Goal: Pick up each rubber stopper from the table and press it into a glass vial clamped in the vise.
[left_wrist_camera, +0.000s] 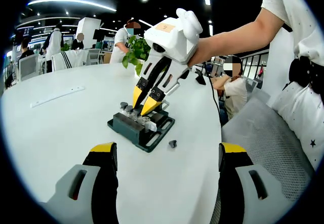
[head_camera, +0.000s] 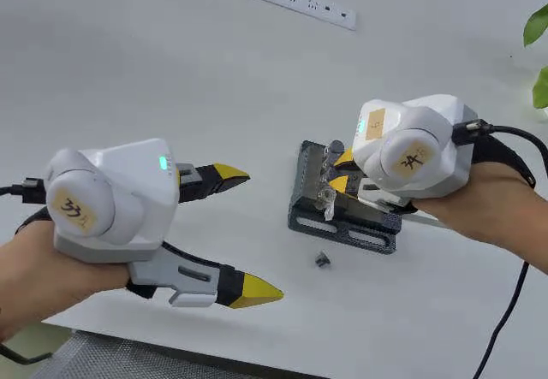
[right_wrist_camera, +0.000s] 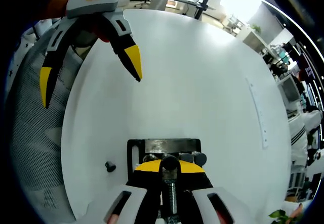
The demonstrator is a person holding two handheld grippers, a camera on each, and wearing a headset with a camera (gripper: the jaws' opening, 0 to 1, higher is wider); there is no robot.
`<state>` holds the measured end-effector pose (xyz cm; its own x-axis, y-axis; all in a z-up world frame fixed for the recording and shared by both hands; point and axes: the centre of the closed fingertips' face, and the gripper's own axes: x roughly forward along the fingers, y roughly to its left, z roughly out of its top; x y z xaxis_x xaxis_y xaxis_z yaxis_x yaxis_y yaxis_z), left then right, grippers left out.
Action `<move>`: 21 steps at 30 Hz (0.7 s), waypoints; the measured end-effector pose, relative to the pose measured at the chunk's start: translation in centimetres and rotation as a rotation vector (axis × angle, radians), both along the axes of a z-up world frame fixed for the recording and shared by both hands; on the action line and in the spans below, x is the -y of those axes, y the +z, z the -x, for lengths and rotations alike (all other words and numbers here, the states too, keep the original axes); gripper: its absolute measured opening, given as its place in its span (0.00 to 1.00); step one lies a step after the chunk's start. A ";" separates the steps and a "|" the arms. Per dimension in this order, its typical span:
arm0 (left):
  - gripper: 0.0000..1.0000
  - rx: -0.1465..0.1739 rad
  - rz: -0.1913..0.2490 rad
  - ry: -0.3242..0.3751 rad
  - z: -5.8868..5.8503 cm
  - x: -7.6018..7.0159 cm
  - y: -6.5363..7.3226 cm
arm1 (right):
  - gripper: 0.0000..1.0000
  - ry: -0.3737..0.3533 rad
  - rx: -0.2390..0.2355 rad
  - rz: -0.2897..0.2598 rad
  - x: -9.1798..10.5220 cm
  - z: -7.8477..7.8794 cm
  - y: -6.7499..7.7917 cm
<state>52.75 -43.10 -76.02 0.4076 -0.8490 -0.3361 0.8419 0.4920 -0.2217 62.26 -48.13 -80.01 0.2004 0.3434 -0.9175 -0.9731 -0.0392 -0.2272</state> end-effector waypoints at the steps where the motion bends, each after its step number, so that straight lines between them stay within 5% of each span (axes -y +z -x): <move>1: 0.81 0.000 0.000 0.001 0.0 0.0 0.0 | 0.05 0.003 0.000 0.004 0.0 0.0 0.0; 21: 0.80 0.004 -0.001 0.000 -0.3 -0.1 0.1 | 0.07 0.004 0.005 0.026 -0.1 0.0 -0.2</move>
